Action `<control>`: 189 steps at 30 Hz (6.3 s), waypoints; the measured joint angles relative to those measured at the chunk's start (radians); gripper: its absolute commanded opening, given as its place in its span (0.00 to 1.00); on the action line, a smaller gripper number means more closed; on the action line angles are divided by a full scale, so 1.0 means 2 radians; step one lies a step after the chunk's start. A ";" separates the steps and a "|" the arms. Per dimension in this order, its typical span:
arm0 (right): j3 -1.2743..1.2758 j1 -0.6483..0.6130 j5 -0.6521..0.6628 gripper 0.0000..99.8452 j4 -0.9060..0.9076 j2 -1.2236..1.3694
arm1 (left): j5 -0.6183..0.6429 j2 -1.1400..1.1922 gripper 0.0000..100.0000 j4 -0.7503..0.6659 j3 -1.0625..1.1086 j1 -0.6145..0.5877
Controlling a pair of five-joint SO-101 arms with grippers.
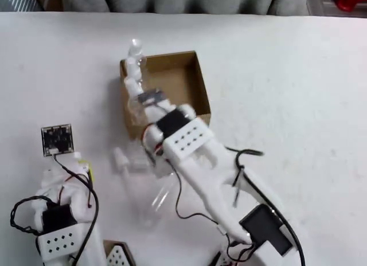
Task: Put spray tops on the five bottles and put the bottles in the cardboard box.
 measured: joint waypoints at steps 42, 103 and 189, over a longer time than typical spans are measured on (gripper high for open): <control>0.184 -0.069 -0.162 0.11 -0.216 -0.001 | 0.000 0.000 0.10 0.000 0.000 0.003; 0.013 0.490 0.430 0.30 -0.090 0.066 | 0.000 0.000 0.10 0.000 0.006 0.003; 0.252 0.492 0.245 0.18 -0.240 -0.055 | 0.000 0.000 0.10 0.000 0.006 0.035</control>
